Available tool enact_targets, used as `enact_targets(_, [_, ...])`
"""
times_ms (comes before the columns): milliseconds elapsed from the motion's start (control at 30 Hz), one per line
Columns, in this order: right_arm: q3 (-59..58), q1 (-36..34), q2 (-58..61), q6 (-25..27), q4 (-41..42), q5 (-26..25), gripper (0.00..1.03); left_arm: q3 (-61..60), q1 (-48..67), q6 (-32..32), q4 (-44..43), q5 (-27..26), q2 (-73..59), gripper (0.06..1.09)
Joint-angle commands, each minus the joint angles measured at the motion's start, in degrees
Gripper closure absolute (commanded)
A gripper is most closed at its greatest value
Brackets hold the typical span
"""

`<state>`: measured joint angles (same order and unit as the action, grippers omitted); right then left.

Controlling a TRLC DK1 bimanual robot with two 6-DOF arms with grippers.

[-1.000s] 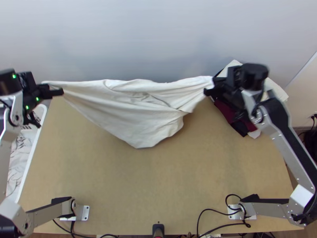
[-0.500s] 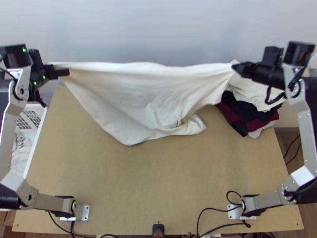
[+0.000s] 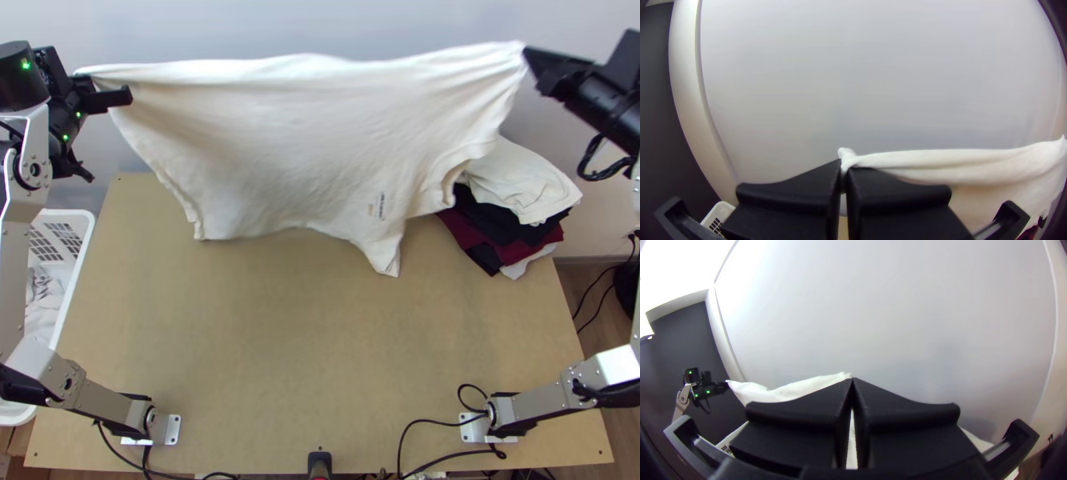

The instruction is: Fold the t-shirt

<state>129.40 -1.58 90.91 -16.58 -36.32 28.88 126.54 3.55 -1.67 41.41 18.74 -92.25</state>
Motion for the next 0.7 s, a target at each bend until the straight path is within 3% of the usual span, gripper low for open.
enact_targets(0, [1.5,-1.5,-3.3,-1.5,5.4,-2.8,1.0,1.9,-0.3,-0.2,-4.2,2.5,3.5,1.05])
enact_targets(133, [0.8,-1.5,-4.6,-1.8,9.5,-6.6,1.0,1.8,-0.6,0.3,-6.9,3.7,4.4,1.05])
enact_targets(300, [-0.7,-1.1,-3.7,-1.8,11.4,-7.3,1.0,1.0,-1.9,0.4,-8.2,3.8,4.1,1.05])
enact_targets(667, [-1.3,5.5,-0.6,-1.4,24.4,-13.2,1.0,-0.1,-3.6,0.2,-19.1,3.8,3.4,1.05])
